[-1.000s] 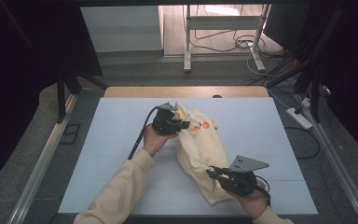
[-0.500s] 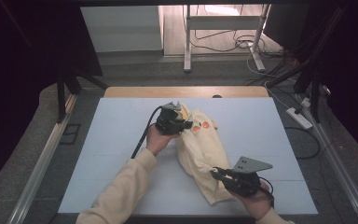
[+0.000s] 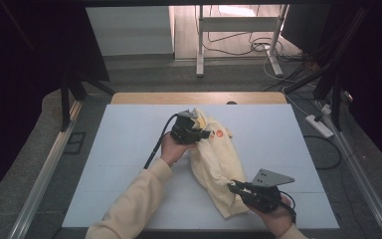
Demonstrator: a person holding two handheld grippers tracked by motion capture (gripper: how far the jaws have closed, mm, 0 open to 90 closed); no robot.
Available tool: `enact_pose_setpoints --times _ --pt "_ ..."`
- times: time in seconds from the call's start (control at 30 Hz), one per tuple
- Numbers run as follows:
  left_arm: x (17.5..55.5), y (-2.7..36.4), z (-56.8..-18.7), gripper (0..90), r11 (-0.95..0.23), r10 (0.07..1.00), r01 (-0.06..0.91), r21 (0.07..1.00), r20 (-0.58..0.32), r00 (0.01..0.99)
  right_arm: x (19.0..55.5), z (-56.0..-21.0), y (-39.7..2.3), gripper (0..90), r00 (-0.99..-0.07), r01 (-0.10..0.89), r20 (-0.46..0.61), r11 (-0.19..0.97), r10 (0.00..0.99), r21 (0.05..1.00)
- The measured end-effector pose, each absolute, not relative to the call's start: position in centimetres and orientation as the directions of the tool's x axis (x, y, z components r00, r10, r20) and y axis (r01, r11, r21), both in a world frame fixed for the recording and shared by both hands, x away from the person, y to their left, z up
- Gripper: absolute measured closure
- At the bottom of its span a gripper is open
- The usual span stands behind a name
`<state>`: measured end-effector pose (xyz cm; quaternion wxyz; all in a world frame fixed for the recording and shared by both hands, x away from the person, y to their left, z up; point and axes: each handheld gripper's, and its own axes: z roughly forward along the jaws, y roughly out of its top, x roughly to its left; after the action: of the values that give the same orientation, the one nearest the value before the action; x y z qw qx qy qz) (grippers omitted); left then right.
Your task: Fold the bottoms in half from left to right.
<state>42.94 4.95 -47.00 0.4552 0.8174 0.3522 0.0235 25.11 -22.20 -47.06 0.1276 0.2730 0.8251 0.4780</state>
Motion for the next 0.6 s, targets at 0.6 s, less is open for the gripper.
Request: enact_pose_setpoints --times 0.6 --pt "43.4 3.2 -47.7 81.2 -0.353 0.597 0.557 0.752 -0.278 0.752 25.1 -47.5 -23.4 80.6 -0.804 0.365 0.07 0.397 0.591 0.842"
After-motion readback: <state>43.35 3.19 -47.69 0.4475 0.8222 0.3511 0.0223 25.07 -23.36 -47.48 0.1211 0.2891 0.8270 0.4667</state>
